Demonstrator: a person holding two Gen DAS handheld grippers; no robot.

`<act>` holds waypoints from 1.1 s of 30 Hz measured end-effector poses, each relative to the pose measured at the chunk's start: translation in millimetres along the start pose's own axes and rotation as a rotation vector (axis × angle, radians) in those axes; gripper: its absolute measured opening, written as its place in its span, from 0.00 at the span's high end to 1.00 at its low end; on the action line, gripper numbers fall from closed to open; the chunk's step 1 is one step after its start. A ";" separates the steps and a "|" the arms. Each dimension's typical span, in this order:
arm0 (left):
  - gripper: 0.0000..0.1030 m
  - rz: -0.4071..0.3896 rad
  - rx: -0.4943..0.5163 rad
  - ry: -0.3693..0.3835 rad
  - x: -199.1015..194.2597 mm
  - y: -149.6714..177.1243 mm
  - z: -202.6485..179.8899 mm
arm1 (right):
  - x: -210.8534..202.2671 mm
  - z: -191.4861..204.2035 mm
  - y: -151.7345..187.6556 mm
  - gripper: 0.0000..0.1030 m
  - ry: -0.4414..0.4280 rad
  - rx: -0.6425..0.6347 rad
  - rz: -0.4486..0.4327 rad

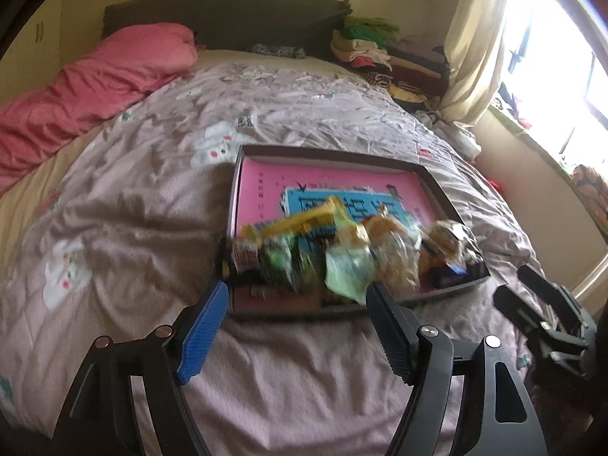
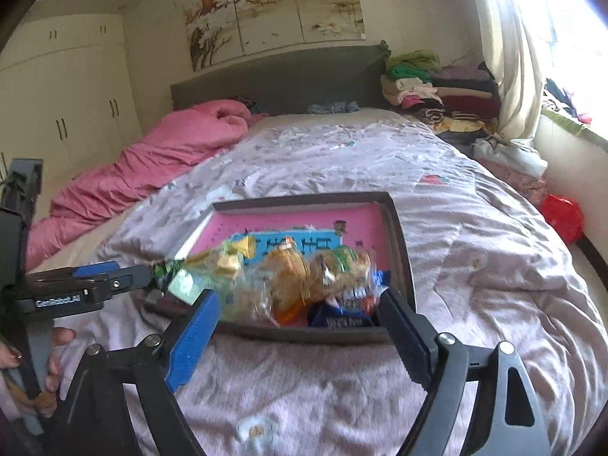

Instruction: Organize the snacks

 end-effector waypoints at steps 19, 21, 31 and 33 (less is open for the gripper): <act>0.26 0.063 0.042 -0.023 -14.4 51.9 -21.7 | -11.9 -8.6 38.4 0.08 0.051 0.048 0.086; 0.26 0.064 0.042 -0.022 -15.3 52.5 -22.2 | -11.8 -5.5 39.3 0.08 0.052 0.034 0.089; 0.26 0.058 0.045 -0.022 -20.0 52.5 -22.2 | -12.3 -4.9 41.0 0.08 0.058 0.026 0.094; 0.26 0.056 0.043 -0.020 -20.8 52.3 -21.5 | -12.2 -5.7 41.7 0.08 0.057 0.025 0.097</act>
Point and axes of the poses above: each gripper's, at about its wrist camera, not at the fingertips, and x roughly the way its jaws point, z to its left, y to its underside, the point moved 10 cm from there along x, roughly the way its jaws point, and after that the axes turned 7 degrees about z, right-handed, at the moved point
